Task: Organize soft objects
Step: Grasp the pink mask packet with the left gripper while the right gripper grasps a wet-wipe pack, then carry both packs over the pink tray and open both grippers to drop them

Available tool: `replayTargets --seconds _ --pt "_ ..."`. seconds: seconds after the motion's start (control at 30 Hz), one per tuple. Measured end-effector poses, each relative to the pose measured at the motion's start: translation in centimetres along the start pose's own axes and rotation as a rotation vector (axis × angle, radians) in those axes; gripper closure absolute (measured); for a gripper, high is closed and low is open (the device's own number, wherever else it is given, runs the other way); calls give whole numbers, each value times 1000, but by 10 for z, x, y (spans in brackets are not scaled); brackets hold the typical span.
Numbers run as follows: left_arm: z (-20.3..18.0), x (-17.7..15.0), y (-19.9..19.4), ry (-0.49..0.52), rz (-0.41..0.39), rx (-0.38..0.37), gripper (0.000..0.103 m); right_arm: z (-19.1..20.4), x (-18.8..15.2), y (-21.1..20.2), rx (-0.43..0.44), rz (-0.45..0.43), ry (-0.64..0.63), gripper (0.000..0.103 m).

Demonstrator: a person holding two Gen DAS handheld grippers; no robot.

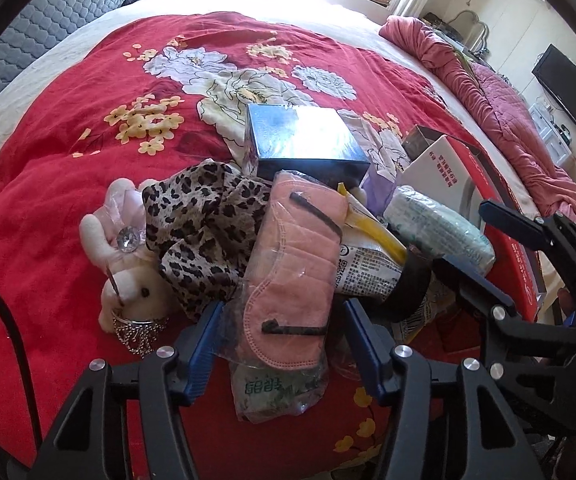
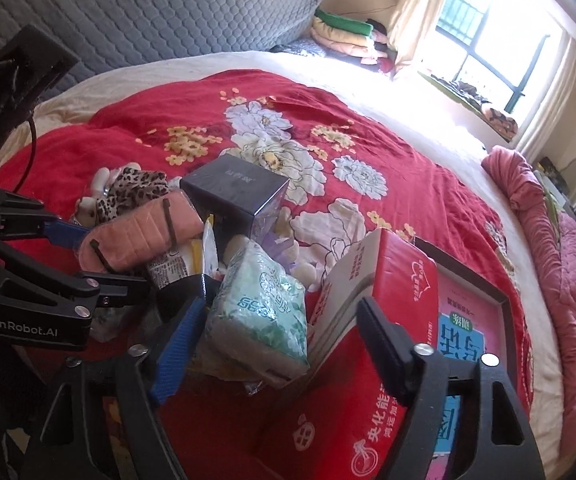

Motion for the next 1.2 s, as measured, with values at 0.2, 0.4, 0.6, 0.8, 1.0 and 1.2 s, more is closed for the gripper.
replayTargets --seconds 0.2,0.4,0.6,0.8,1.0,1.2 --pt "4 1 3 -9 3 -18 67 -4 -1 3 45 -17 33 72" --pt "4 1 -4 -3 -29 -53 72 -18 -1 -13 80 -87 133 75" --pt "-4 -1 -22 17 -85 -63 72 -29 -2 -31 134 -151 227 76" --pt "-18 1 -48 37 -134 -47 72 -35 -3 -50 151 -202 283 76" --pt "-50 12 -71 83 -173 -55 72 -49 -9 -77 135 -260 339 76" --pt "-112 23 -80 186 -182 -110 72 -95 -32 -107 29 -272 508 76"
Point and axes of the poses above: each gripper's, at about its wrist camera, not at the fingertips, and y roughly the way its jaws point, z to its left, x to its top, the point moved 1 cm from there along y, roughly the way its jaws point, and after that the axes turned 3 degrees about -x, right-handed, at the moved point
